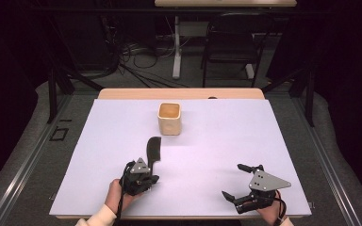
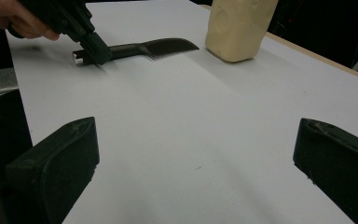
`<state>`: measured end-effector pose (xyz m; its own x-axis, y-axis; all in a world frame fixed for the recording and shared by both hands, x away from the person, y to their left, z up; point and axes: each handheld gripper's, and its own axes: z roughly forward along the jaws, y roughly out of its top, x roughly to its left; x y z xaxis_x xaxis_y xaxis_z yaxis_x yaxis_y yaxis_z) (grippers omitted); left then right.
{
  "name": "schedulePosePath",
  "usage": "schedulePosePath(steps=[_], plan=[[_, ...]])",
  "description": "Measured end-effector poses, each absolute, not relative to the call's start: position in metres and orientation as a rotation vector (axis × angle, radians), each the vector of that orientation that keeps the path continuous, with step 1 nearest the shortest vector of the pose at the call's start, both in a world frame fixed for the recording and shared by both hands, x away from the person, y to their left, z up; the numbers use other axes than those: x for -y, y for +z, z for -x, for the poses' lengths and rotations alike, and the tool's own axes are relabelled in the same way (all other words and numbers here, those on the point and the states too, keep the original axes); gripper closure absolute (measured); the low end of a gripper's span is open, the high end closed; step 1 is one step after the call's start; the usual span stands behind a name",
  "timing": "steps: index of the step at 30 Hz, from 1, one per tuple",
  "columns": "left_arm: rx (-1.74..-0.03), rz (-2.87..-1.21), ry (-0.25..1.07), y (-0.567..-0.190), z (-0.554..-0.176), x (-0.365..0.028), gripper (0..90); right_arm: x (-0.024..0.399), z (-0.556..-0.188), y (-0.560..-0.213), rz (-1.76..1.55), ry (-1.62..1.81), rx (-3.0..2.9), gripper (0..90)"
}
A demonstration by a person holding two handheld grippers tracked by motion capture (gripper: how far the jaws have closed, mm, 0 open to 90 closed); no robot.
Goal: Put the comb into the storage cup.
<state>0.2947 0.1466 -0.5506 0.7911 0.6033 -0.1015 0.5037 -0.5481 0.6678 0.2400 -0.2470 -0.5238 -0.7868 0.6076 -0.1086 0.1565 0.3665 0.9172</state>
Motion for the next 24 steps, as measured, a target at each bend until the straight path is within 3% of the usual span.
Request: schedulePosePath(steps=[24], plan=[[-0.863,-2.322,0.241,-0.5502,-0.2979,-0.1531,90.0,0.2469,-0.2405,-0.5243,-0.658,1.397,-2.211,0.0]])
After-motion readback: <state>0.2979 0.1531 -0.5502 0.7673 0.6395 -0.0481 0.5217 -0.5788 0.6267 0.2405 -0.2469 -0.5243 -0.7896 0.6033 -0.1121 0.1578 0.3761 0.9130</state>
